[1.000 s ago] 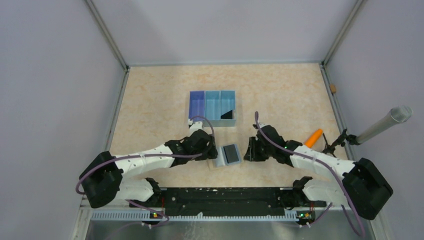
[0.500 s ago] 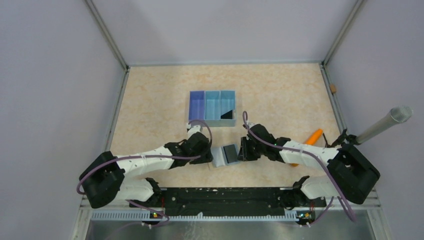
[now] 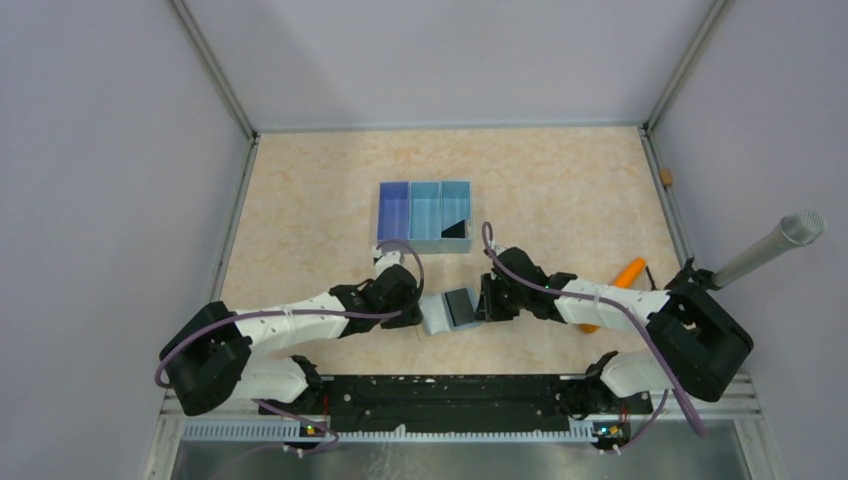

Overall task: Put the credit cards into the card holder
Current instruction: Turn over the card slot in the card holder.

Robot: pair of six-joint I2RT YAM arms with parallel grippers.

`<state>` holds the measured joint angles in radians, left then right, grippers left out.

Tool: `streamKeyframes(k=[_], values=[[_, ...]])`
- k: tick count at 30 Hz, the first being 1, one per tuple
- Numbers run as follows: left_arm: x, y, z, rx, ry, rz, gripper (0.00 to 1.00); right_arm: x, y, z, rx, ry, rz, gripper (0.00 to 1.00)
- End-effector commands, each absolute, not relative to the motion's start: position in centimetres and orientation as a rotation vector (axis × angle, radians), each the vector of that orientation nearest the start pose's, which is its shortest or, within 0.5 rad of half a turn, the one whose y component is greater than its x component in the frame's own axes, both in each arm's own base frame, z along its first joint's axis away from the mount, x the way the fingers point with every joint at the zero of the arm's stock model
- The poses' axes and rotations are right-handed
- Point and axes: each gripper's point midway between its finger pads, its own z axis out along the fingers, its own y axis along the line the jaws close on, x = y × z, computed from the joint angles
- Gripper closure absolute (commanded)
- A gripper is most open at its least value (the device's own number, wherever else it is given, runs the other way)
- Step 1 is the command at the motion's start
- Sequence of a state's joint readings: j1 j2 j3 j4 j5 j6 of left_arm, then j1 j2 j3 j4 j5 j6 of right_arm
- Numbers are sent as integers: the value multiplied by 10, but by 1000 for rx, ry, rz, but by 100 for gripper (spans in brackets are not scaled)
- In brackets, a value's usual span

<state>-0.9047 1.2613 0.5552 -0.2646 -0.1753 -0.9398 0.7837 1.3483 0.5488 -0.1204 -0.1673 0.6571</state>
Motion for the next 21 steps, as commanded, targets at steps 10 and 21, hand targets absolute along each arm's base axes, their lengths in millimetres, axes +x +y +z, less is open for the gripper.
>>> streamKeyframes(k=[10,21], values=[[179,-228,29,-125,2580,-511,53,182,276,71,-301,2524,839,86],[180,-231,31,-136,2559,-550,56,172,305,97,-413,2435,943,89]])
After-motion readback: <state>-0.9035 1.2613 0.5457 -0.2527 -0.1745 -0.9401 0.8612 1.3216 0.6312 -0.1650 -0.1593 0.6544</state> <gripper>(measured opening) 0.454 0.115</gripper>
